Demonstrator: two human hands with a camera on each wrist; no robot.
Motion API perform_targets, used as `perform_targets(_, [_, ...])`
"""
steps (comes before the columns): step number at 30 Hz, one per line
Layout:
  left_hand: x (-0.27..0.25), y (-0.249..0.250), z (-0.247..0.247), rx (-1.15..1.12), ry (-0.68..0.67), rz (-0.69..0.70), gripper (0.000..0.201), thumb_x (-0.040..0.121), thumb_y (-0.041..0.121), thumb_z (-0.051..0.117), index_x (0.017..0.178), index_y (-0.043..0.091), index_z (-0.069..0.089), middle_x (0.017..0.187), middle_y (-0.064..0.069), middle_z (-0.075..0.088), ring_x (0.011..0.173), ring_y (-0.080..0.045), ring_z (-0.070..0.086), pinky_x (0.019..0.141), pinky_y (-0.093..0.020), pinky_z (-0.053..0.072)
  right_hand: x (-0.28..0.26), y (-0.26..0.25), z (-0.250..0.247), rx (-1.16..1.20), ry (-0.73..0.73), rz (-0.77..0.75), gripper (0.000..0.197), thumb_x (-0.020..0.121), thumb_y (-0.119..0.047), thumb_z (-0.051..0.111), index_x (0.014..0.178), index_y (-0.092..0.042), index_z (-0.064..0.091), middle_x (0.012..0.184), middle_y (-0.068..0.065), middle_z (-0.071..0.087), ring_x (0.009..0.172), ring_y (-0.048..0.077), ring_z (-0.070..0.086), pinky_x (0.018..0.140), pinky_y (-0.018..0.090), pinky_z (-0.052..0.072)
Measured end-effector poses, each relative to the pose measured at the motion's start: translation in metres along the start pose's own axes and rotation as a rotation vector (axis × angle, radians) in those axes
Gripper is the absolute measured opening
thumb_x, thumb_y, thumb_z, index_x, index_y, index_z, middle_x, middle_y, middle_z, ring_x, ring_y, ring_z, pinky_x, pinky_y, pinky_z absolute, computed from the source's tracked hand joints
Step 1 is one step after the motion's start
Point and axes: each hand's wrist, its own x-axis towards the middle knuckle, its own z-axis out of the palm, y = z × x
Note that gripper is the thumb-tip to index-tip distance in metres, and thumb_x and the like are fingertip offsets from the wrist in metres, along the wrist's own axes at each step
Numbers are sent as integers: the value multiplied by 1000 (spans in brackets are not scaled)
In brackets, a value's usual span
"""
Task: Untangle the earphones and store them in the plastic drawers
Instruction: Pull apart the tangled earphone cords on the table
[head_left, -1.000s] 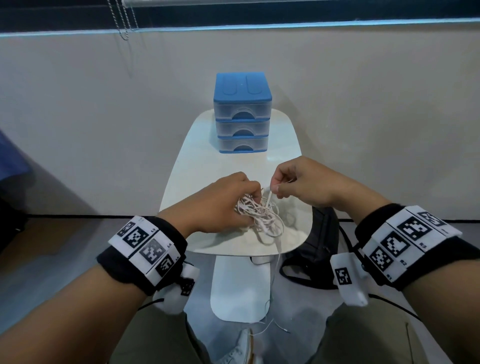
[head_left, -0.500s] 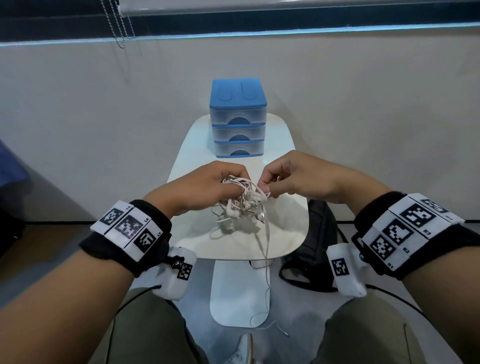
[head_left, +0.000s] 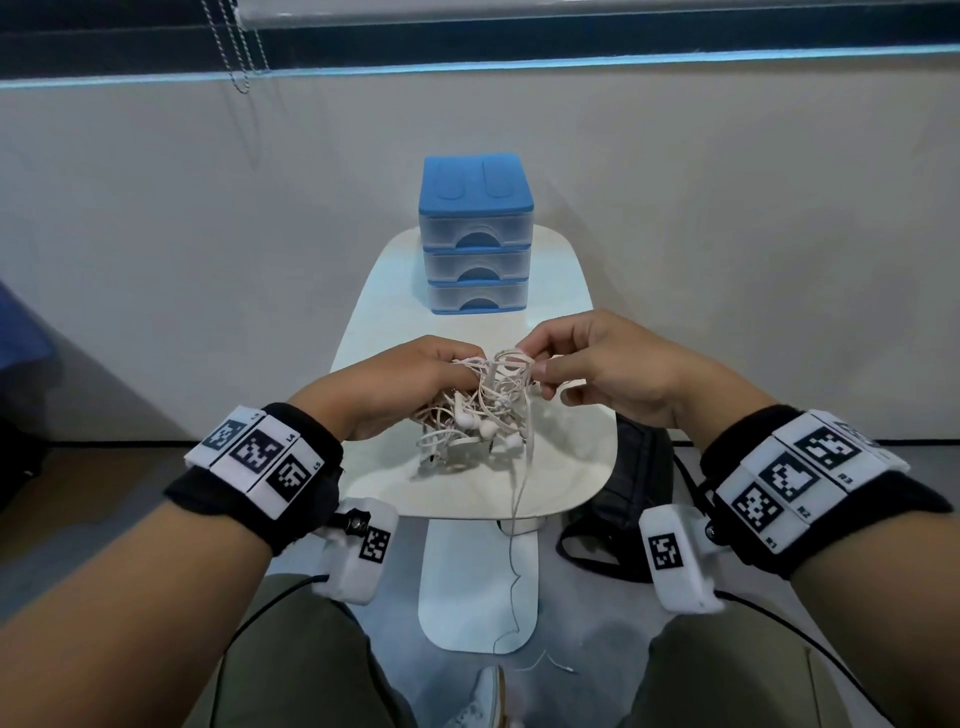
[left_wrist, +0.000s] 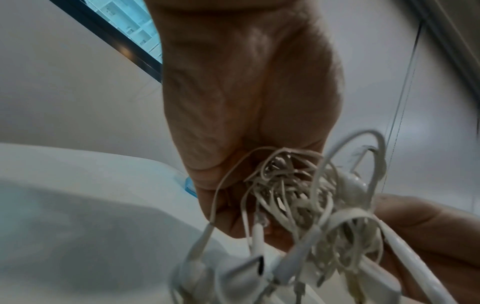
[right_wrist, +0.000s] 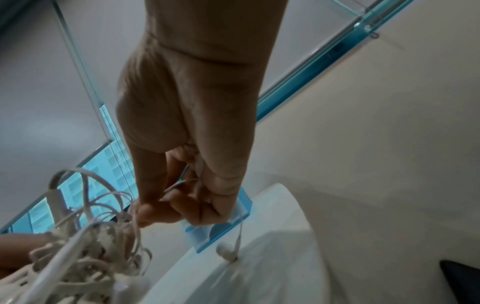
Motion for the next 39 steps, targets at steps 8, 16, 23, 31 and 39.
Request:
perform_targets(8, [4,-6,1,-67,-12,-47,17,102,9,56,102,-3,68,88,-15,63,73,-21,56,60,-26,44,7,13,16,-2,72,8,24,95,4,62,111,-11,72,93,6,63,66,6,60,64,25,41])
perform_targets(16, [6,-11,-2,-109,98,-107,27,101,7,53,79,14,66,74,-7,67,56,-14,58,49,-21,41,-2,5,12,-221,510,-144,30,88,-1,65,102,-27,68,106,-5,65,56,11,60,60,23,46])
perform_targets(23, [10,-12,5,-142,144,-108,20,100,7,53,99,6,72,82,-12,70,60,-18,63,54,-25,43,-9,2,33,-356,185,-124,13,90,-11,72,81,-11,80,66,-8,70,57,-1,52,61,15,40])
perform_targets(31, [4,-12,11,-84,157,-21,17,99,7,53,92,6,69,78,-12,63,63,-19,54,57,-28,40,8,3,39,-327,335,-22,21,81,-26,84,71,-9,78,64,4,65,59,7,50,59,23,40])
perform_targets(39, [1,-6,12,-49,117,-29,19,100,26,58,88,12,62,76,-5,58,65,-16,50,57,-26,39,7,12,40,-195,258,32,30,84,-14,85,62,-11,64,49,-8,53,44,3,42,47,14,35])
